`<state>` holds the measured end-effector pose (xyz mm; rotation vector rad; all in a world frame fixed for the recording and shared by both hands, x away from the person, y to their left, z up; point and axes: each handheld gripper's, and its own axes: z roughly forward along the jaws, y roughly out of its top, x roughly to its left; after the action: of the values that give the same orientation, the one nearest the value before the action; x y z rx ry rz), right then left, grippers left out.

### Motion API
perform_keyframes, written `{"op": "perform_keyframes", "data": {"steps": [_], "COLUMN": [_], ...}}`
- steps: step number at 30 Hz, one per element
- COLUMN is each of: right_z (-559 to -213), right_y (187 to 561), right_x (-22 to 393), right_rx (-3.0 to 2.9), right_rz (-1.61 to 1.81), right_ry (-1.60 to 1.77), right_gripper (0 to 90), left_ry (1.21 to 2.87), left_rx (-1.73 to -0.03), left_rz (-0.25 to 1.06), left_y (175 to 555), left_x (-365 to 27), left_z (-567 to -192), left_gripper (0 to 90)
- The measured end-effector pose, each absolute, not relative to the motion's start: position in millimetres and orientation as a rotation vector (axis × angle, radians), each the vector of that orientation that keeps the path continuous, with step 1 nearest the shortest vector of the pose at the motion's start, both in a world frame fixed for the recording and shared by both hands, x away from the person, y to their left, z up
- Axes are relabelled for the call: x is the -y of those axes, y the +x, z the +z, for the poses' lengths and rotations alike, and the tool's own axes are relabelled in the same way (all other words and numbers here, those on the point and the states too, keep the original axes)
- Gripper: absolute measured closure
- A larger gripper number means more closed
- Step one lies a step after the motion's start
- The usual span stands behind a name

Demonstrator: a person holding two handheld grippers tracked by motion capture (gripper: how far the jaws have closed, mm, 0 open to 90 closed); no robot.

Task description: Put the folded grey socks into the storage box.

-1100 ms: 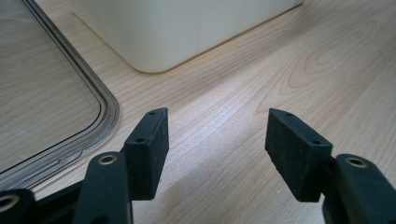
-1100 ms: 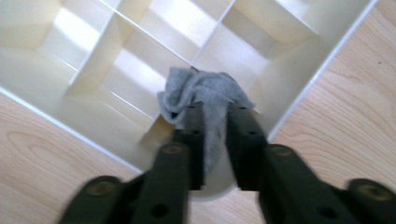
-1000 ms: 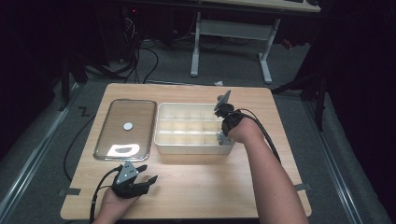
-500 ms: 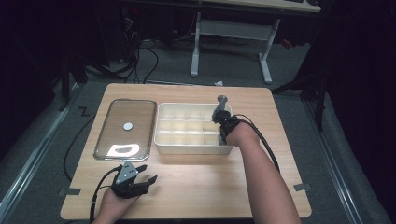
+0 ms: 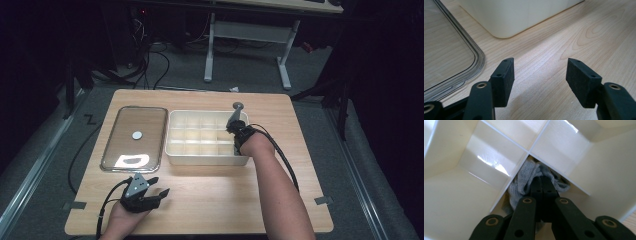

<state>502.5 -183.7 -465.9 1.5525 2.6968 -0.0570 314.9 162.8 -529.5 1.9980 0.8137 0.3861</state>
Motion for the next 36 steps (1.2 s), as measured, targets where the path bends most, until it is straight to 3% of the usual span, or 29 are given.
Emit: {"op": "perform_keyframes", "data": {"steps": [11,24,36], "right_z": [-462.7,-416.4,-408.8], "right_y": [498.2,473.7,430.1], "right_x": [182.7,202.0,226.7], "right_rx": [-2.667,-2.581,-2.424], "right_rz": [-0.062,0.235,0.561], "right_ry": [1.558,1.509,1.479], "right_gripper": [90.0,80.1,68.6], "left_ry": [2.004,2.010,2.000], "left_rx": [-0.810,-0.804,-0.818], "left_rz": [0.383,0.388,0.384], "left_y": [315.3,315.3,314.7], "left_x": [-162.4,-160.9,-162.6], "left_z": [-529.9,-530.3,-528.2], "left_gripper": [40.2,40.2,40.5]}}
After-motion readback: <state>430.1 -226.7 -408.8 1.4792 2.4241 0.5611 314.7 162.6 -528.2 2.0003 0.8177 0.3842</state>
